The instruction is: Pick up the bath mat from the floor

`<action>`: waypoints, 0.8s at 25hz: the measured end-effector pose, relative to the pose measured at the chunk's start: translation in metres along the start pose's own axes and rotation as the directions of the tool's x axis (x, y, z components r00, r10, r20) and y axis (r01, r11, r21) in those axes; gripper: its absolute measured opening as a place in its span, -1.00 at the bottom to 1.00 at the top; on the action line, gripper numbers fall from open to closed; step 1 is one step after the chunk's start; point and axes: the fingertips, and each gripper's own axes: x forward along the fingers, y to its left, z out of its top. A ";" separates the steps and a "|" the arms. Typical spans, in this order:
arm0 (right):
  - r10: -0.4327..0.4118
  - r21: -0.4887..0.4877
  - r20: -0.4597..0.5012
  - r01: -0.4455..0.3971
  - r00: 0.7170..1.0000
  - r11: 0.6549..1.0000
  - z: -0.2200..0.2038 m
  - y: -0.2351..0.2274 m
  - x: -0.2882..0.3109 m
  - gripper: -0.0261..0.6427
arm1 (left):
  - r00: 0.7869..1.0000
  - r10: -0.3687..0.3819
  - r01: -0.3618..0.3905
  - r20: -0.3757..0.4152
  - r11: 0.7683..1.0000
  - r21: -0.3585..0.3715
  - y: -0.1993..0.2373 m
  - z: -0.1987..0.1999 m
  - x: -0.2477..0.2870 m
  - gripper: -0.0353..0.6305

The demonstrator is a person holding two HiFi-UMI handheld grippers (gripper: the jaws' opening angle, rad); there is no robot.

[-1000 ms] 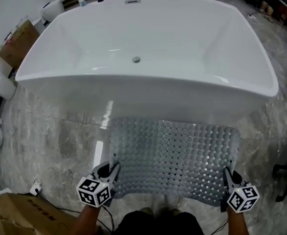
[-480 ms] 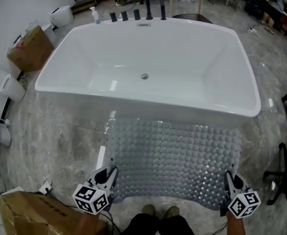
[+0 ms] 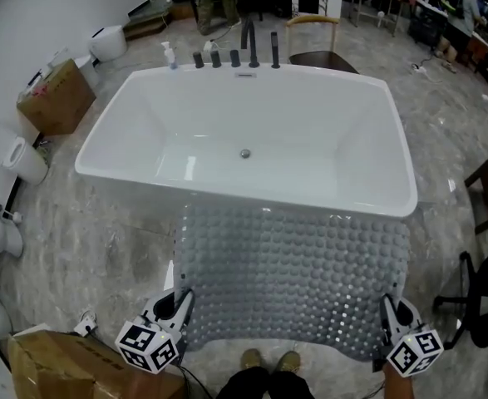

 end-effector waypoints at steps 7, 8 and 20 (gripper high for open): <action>0.009 0.012 0.071 -0.010 0.997 1.000 0.057 0.020 -0.040 -0.79 | 0.998 -0.010 0.009 0.069 1.000 0.016 -0.021 0.065 -0.039 -0.73; 0.014 0.011 0.081 -0.015 0.997 1.000 0.064 0.022 -0.046 -0.79 | 0.997 -0.012 0.011 0.078 1.000 0.021 -0.025 0.072 -0.044 -0.73; 0.088 -0.052 0.175 -0.080 0.981 0.995 0.133 0.054 -0.121 -0.79 | 0.981 -0.026 0.013 0.193 0.998 0.067 -0.064 0.139 -0.121 -0.74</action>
